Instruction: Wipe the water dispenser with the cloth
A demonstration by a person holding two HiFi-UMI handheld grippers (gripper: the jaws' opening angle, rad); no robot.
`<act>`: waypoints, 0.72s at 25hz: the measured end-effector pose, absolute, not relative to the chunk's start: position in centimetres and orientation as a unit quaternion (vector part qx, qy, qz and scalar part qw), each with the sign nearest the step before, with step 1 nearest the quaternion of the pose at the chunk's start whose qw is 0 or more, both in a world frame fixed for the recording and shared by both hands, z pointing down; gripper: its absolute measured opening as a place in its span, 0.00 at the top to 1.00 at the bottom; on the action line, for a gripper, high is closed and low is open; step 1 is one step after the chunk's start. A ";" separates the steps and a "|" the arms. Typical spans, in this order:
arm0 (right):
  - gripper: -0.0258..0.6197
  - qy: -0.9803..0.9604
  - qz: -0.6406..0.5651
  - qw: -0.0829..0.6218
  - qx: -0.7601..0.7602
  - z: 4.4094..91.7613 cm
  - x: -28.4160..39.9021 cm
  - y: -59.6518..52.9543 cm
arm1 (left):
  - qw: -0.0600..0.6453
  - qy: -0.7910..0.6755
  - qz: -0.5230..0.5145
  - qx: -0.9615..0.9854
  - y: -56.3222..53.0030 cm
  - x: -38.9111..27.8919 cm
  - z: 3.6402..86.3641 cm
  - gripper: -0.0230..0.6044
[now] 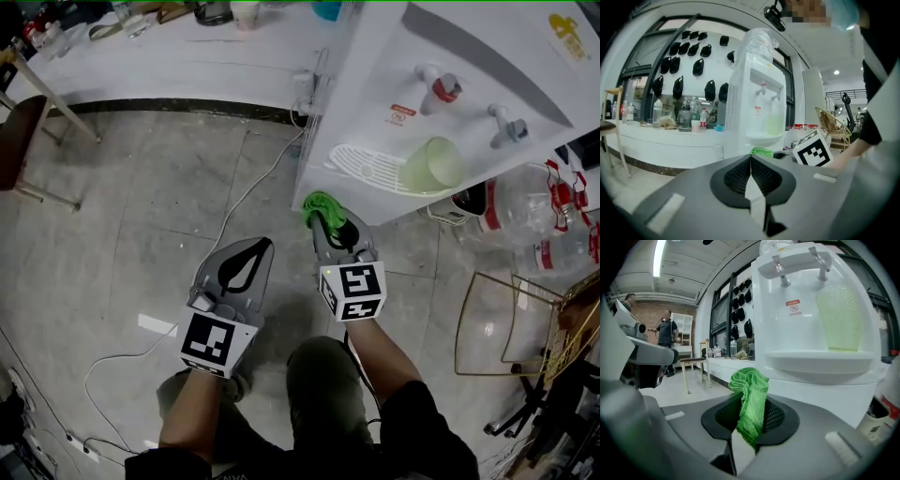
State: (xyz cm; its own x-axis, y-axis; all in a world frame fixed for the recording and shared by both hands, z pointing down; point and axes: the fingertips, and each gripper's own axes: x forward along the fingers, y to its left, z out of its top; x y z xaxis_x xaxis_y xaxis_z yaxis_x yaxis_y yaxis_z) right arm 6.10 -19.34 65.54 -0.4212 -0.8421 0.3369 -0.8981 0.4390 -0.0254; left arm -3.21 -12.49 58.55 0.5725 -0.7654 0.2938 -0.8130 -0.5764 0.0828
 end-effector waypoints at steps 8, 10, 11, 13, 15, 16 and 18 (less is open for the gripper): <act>0.82 -0.847 0.098 0.133 0.506 66.8 5.6 -19.2 | 0.063 -0.478 0.092 0.872 -13.3 -3.7 58.1 0.96; 0.82 -0.845 0.102 0.132 0.507 67.2 5.5 -19.3 | 0.067 -0.481 0.087 0.870 -13.2 -3.8 58.1 0.96; 0.82 -0.845 0.103 0.133 0.508 67.3 5.5 -19.3 | 0.068 -0.482 0.086 0.869 -13.1 -3.8 58.1 0.96; 0.82 -0.844 0.101 0.136 0.508 67.4 5.4 -19.3 | 0.070 -0.486 0.088 0.867 -12.9 -3.8 58.3 0.96; 0.82 -0.842 0.097 0.137 0.513 67.3 5.5 -19.6 | 0.074 -0.489 0.084 0.865 -13.0 -3.8 58.2 0.96; 0.82 -0.840 0.095 0.136 0.517 67.3 5.5 -19.9 | 0.074 -0.489 0.078 0.865 -13.1 -3.6 58.0 0.96; 0.82 -0.837 0.090 0.135 0.522 67.2 5.5 -20.7 | 0.074 -0.488 0.072 0.867 -13.1 -3.3 57.8 0.96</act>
State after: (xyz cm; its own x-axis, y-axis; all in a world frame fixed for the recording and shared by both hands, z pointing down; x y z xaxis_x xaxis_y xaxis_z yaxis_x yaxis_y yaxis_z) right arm 5.47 -20.70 67.19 -0.4182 -0.8503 0.3194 -0.8987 0.4385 -0.0093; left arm -3.26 -13.07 57.79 0.5131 -0.8355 0.1965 -0.8567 -0.5125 0.0576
